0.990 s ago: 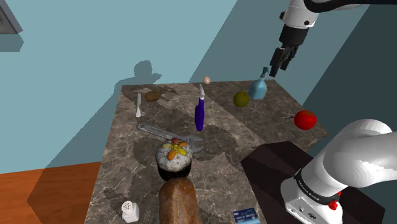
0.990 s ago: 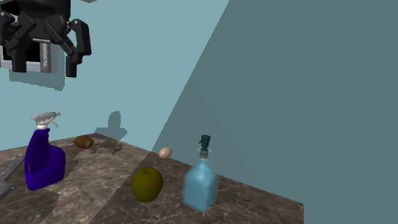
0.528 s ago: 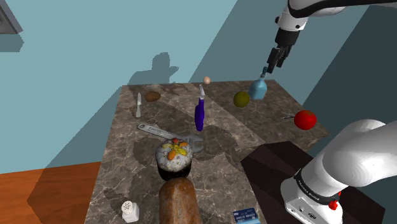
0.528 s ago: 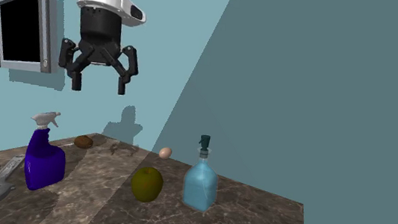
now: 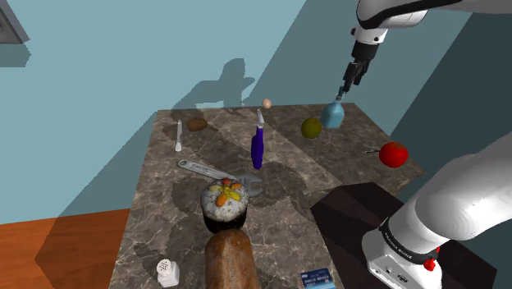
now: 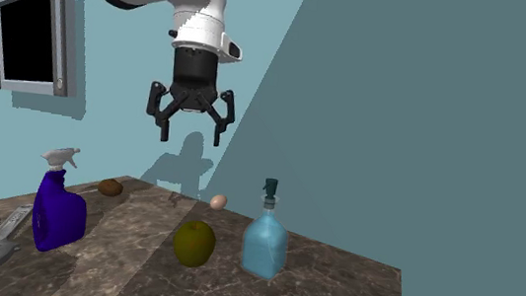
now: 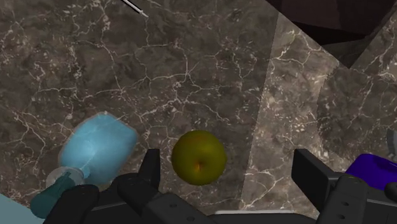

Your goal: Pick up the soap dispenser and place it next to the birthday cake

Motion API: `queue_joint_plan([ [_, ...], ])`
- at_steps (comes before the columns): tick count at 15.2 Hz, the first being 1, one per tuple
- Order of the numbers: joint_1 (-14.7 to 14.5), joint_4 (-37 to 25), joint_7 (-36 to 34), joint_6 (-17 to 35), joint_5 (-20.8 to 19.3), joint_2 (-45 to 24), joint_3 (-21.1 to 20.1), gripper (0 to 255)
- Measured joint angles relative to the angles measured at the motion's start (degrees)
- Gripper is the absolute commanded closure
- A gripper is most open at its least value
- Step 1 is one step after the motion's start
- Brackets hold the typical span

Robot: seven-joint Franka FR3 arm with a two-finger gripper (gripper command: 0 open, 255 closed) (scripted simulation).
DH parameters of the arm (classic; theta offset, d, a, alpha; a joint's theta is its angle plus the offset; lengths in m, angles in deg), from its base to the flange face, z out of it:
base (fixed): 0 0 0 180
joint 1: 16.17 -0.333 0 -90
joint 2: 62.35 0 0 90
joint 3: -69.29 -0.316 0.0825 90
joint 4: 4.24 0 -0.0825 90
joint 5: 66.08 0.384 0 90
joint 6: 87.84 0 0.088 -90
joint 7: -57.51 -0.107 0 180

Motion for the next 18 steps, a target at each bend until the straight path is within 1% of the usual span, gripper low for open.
queue_joint_plan([
  [4, 0.71, -7.61, 5.99, 1.75, 3.79, -10.16, 2.93, 0],
  [8, 2.69, -14.89, 11.68, 1.99, 7.75, -18.79, 4.63, 0],
  [13, 7.07, -27.76, 18.08, 0.05, 13.63, -31.52, 4.96, 0],
  [14, 8.66, -31.35, 19.64, -0.72, 14.98, -34.67, 4.87, 0],
  [15, 9.52, -33.55, 20.35, -1.3, 15.71, -36.54, 4.72, 0],
  [18, 10.05, -33.71, 20.95, -0.08, 16.41, -38.12, 4.44, 0],
])
